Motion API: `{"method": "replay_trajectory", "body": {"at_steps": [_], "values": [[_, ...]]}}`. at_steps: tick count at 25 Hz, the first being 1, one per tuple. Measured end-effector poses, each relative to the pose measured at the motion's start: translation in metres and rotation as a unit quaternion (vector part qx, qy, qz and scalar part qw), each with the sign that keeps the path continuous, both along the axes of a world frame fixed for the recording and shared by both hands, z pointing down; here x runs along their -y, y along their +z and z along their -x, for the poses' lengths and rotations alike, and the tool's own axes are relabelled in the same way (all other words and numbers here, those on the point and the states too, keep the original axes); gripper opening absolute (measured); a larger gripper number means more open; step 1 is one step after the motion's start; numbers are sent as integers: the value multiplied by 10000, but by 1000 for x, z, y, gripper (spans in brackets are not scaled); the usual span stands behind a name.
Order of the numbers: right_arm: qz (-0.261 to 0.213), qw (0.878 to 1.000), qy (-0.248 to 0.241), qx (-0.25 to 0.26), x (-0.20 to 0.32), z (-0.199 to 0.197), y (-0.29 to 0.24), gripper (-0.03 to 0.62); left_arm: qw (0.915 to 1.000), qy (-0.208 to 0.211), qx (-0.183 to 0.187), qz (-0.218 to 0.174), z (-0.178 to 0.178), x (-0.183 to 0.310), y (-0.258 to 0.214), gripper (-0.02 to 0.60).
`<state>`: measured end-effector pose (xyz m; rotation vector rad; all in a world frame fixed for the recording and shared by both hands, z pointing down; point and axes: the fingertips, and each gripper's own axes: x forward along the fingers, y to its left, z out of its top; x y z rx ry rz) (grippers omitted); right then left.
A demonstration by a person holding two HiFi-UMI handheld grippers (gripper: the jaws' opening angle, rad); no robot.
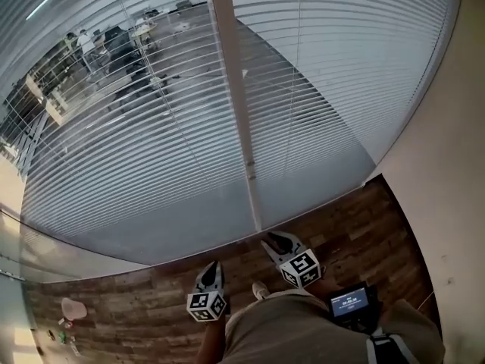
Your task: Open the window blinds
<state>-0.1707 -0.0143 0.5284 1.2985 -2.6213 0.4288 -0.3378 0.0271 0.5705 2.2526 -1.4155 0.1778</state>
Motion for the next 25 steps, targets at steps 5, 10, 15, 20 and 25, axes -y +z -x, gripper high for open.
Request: {"method": "replay_trajectory", "body": {"at_steps": [5, 10, 15, 20, 25], "values": [[-20, 9999, 139, -35, -13, -45, -18, 110, 9999, 101, 16, -12, -43, -11, -21, 12], [-57, 9999, 123, -10, -29, -71, -27, 112, 9998, 170, 43, -54, -74, -20, -31, 12], [-105, 9997, 218, 34, -50, -123, -30, 110, 9998, 180, 80, -49, -119, -38, -29, 12], [-99, 9995, 292, 72, -79, -153, -33, 110, 9997, 214, 143, -34, -150, -64, -34, 12], [-95, 9995, 267, 129, -120, -183, -42, 110, 9996, 174, 232, 26, -179, -104, -40, 12]]}}
